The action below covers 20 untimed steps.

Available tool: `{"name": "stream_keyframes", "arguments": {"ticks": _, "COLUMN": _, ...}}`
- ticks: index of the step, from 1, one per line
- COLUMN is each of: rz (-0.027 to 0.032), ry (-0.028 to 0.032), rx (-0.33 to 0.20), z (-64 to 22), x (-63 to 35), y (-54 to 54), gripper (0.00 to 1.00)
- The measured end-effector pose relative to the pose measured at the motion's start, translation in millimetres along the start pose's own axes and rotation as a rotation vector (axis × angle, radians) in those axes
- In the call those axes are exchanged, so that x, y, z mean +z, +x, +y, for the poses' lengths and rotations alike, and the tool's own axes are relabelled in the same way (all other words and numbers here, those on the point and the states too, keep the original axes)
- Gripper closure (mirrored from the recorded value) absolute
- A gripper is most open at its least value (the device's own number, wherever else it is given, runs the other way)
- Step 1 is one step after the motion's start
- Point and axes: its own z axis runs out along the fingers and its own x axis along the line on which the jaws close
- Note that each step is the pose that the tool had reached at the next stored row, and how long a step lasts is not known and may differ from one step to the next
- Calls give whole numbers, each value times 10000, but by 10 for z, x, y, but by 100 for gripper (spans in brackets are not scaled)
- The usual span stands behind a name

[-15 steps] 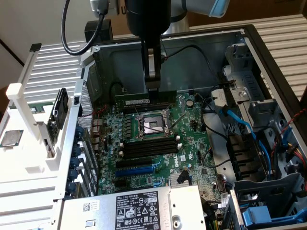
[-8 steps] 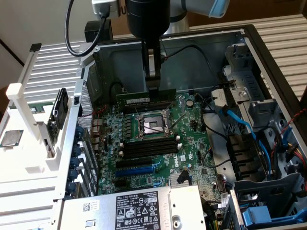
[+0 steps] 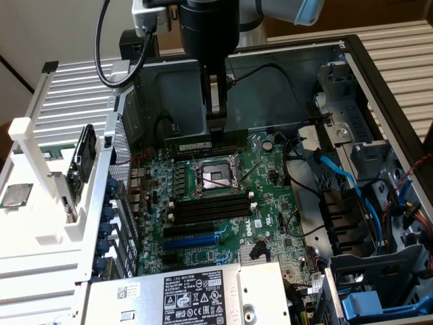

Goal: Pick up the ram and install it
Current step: 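Insert the ram into the slot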

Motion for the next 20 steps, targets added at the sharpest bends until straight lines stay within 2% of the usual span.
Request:
{"name": "stream_keyframes", "arguments": {"ticks": 17, "rz": -1, "ry": -14, "rx": -4, "z": 1, "x": 145, "y": 103, "gripper": 88}}
{"name": "stream_keyframes", "arguments": {"ticks": 20, "rz": 17, "ry": -14, "rx": -4, "z": 1, "x": 196, "y": 106, "gripper": 88}}
